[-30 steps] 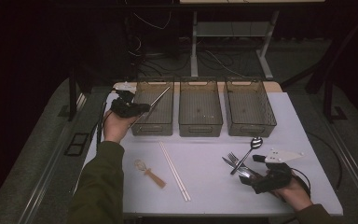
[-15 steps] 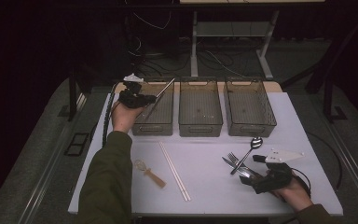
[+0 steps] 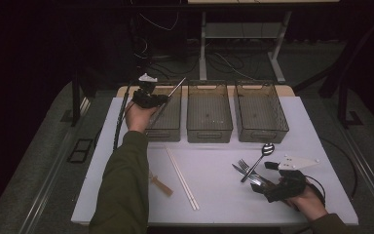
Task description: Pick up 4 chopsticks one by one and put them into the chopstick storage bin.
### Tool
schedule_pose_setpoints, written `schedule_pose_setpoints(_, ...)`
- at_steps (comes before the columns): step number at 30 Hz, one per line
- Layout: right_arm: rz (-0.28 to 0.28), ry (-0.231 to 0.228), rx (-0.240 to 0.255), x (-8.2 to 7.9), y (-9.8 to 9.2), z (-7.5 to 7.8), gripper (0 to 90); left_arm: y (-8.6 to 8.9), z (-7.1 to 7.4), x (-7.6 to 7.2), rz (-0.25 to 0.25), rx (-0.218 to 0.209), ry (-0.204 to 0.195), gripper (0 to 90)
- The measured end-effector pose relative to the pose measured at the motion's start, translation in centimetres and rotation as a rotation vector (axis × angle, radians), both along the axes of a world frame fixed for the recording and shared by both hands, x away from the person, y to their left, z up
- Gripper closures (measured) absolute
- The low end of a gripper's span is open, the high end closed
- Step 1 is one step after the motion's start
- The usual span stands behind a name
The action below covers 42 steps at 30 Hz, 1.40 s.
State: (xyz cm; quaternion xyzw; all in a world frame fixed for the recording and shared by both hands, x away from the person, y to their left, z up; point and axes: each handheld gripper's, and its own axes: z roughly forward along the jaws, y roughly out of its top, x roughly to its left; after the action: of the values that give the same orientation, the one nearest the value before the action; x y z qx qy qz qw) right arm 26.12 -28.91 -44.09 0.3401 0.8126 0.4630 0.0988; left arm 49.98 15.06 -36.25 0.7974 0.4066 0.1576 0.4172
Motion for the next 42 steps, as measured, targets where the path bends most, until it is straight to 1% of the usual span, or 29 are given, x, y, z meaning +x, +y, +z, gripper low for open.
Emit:
schedule_pose_setpoints(1,0.001,-0.001,0.001,0.0,0.0,0.0,1.4,-0.1,-0.2,0.1,0.006,0.004,0.0,84.9)
schedule_pose_setpoints(3,0.004,0.001,-0.002,0.0,0.0,0.0,1.4,-0.3,-0.6,0.3,0.01,0.028,0.005,84.9)
schedule_pose_setpoints(5,0.002,0.001,0.001,0.0,0.0,0.0,1.4,-0.3,-0.9,0.4,0.013,0.044,0.015,84.9)
schedule_pose_setpoints(8,0.002,0.001,0.001,0.0,0.0,0.0,1.4,-0.5,-1.4,0.6,0.022,0.086,0.03,84.9)
schedule_pose_setpoints(9,0.002,0.0,0.001,0.0,0.0,0.0,1.5,-0.5,-1.6,0.6,0.029,0.091,0.035,84.9)
schedule_pose_setpoints(10,0.003,-0.001,0.002,0.0,0.0,0.0,1.4,-0.5,-1.7,0.7,0.036,0.083,0.044,84.9)
schedule_pose_setpoints(11,0.002,-0.001,0.001,0.0,0.0,0.0,1.4,-0.6,-1.8,0.7,0.045,0.085,0.049,84.9)
schedule_pose_setpoints(12,0.002,-0.002,0.001,0.0,0.0,0.0,1.4,-0.6,-1.8,0.7,0.054,0.097,0.048,84.8)
schedule_pose_setpoints(14,0.002,-0.001,0.002,0.0,0.0,0.0,1.4,-0.6,-1.8,0.8,0.07,0.083,0.059,84.8)
schedule_pose_setpoints(16,0.003,-0.003,0.001,-0.1,0.0,0.0,1.4,-0.7,-1.8,0.8,0.082,0.086,0.065,84.8)
schedule_pose_setpoints(19,0.006,-0.006,0.002,-0.1,0.0,0.1,1.4,-0.7,-1.9,0.8,0.098,0.084,0.064,83.9)
schedule_pose_setpoints(20,0.005,-0.005,0.002,-0.1,0.0,0.1,1.4,-0.7,-1.9,0.9,0.109,0.077,0.068,82.3)
schedule_pose_setpoints(21,0.004,-0.005,0.002,-0.1,-0.1,0.1,1.4,-0.6,-1.8,0.9,0.115,0.078,0.062,75.7)
schedule_pose_setpoints(23,0.002,-0.004,0.005,-0.2,-0.1,0.1,1.4,-0.6,-1.8,0.9,0.127,0.08,0.061,69.7)
schedule_pose_setpoints(26,0.002,-0.005,0.005,-0.2,-0.1,0.1,1.5,-0.7,-1.8,0.8,0.124,0.086,0.05,64.2)
schedule_pose_setpoints(29,0.003,-0.004,0.003,-0.2,-0.1,0.1,1.5,-0.7,-1.7,0.8,0.109,0.093,0.037,59.8)
schedule_pose_setpoints(32,0.004,-0.004,0.002,-0.2,-0.1,0.1,1.5,-0.7,-1.7,0.5,0.103,0.078,0.024,54.3)
schedule_pose_setpoints(33,0.004,-0.004,0.002,-0.2,-0.1,0.1,1.5,-0.7,-1.7,0.5,0.096,0.065,0.024,53.1)
schedule_pose_setpoints(36,0.004,-0.005,0.0,-0.1,-0.1,0.1,1.5,-0.6,-1.6,0.1,0.081,0.064,0.019,48.7)
schedule_pose_setpoints(38,0.004,-0.005,-0.002,-0.1,0.0,0.1,1.5,-0.5,-1.3,-0.2,0.07,0.07,0.008,45.6)
schedule_pose_setpoints(40,0.006,-0.007,-0.003,-0.1,0.0,0.1,1.4,-0.4,-1.0,-0.5,0.055,0.065,0.015,42.9)
schedule_pose_setpoints(42,0.006,-0.006,-0.003,-0.1,0.0,0.1,1.4,-0.4,-0.6,-1.0,0.034,0.081,0.014,40.2)
